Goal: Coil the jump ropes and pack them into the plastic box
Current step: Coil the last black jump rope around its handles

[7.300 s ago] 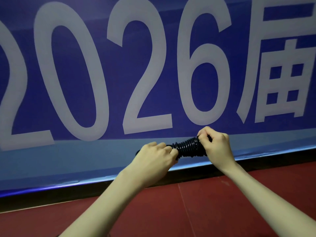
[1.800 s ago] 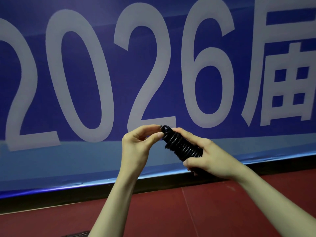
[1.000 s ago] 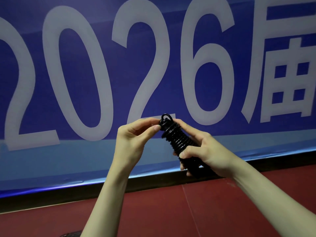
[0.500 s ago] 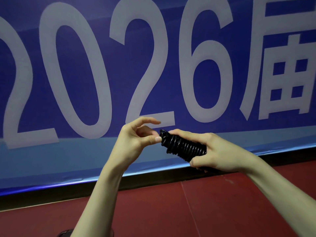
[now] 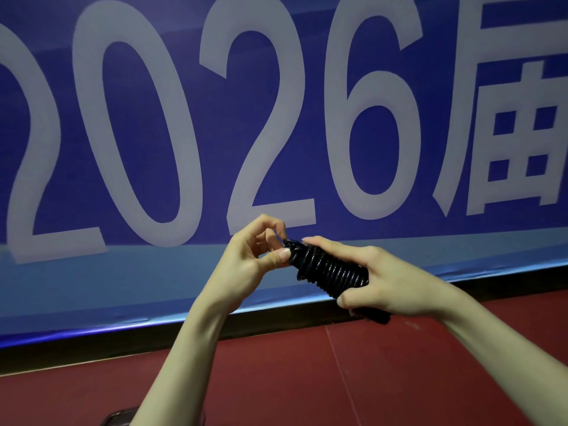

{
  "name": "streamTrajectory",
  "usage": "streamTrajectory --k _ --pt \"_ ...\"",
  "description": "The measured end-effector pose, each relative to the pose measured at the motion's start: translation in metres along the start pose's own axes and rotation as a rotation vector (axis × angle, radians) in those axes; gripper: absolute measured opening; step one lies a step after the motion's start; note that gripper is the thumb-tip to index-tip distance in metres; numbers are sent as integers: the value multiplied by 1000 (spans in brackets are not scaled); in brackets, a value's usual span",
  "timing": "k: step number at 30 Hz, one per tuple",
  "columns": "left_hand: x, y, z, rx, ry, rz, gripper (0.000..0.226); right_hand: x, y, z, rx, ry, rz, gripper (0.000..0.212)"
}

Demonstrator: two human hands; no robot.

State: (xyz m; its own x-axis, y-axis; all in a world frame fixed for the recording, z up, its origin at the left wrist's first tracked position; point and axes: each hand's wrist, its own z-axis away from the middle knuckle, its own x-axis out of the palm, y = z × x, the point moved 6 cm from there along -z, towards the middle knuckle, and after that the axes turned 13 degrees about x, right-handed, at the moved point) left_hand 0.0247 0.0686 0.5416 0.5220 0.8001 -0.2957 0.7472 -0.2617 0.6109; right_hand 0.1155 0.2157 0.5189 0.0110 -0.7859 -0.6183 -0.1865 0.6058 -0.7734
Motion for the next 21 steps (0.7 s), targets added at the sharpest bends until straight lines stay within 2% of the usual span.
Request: streamTrajectory --k 11,15,21 --pt "2 6 -5 53 77 41 20 -1 -2 -1 -3 -4 -120 88" --pt "6 7 -6 78 181 17 19 -3 -3 0 -19 -13 -138 88" --pt "13 10 -5 114 367 40 16 -5 -2 -1 -55 157 -46 91"
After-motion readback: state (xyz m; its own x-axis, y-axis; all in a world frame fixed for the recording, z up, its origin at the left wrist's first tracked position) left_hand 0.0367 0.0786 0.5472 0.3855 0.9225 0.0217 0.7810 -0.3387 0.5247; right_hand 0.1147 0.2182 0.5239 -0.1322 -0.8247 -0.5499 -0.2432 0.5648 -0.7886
